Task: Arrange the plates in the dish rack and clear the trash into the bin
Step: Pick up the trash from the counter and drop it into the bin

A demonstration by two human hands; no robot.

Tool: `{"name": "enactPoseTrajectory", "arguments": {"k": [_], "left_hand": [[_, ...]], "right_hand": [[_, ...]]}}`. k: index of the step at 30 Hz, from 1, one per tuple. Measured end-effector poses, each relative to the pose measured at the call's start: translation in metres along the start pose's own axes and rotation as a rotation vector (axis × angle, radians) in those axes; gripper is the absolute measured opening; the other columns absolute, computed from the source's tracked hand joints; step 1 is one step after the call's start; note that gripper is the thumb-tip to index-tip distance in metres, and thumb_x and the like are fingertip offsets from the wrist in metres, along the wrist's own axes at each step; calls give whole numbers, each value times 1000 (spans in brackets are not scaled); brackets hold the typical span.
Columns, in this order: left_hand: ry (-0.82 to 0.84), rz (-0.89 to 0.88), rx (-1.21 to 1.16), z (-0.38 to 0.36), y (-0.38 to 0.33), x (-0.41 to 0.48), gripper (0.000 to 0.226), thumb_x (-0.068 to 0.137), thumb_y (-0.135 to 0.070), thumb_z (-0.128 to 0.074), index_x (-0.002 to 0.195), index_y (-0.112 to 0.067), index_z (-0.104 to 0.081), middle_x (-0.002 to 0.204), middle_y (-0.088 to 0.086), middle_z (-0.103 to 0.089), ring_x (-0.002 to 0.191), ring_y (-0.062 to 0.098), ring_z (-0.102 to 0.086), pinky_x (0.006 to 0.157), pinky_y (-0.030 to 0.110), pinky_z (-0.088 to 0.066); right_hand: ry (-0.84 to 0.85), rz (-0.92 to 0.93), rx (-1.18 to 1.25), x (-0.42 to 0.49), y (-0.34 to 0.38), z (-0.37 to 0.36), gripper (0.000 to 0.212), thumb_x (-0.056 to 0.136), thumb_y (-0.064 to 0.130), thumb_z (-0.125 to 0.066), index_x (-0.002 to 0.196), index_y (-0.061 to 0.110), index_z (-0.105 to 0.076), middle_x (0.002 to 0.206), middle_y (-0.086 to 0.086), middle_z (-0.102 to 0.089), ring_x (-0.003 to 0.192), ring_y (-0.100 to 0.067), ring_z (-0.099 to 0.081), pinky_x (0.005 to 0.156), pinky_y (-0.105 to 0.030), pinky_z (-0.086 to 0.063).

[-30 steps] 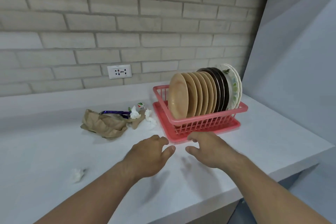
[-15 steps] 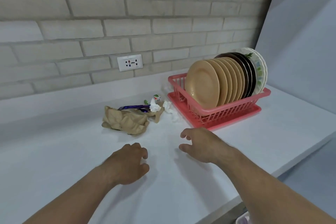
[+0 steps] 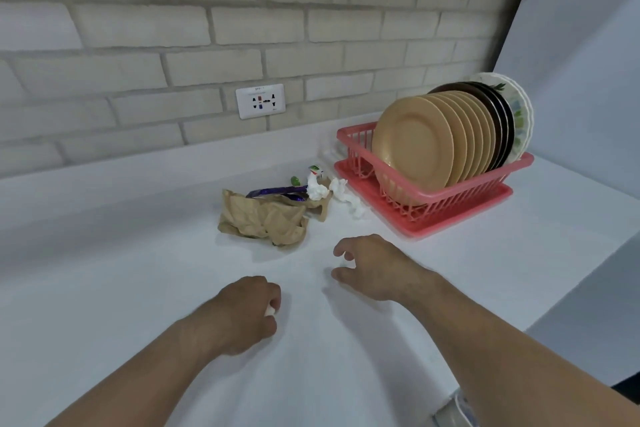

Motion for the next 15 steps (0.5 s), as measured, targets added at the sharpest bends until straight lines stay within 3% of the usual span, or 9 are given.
{"name": "enactPoseTrajectory", "arguments": {"k": [6,10,13,15], "left_hand": [[-186,-11,-73,23,12,7,21,95,-23,-33,80,-22,-48,82,-6,-57,79,14,-54,69,29,-44],[-327,-13,-76,40,22,9,30,97,-25,-30,68,-26,-36,69,-5,-49,66,10,-46,57,25,-33],[-361,18,-103,47,33,8,29,95,-27,-32,67,-25,-40,69,-5,-52,67,9,-49,58,24,-36],[-393,39,-119,51,40,7,26,93,-27,-34,69,-25,-43,70,-6,-54,68,8,-51,58,24,-37]], "right_hand": [[-193,170,85,29,46,2,41,92,35,-60,131,23,-55,135,3,-52,124,-19,-49,100,-31,-42],[-236,188,157,56,81,-13,53,79,42,-70,123,22,-49,124,2,-54,117,-22,-46,92,-38,-45],[-207,177,99,71,90,-25,43,86,35,-64,124,23,-46,111,-4,-58,105,-29,-52,83,-37,-47],[-207,227,31,71,88,-27,29,90,25,-55,118,16,-55,109,-9,-60,103,-31,-55,84,-37,-47]]}}
Point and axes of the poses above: each hand's wrist, its own x-axis towards the middle knuckle, its own z-axis out of the back of the hand, y = z × x, the point moved 1 cm from there along x, towards the middle knuckle
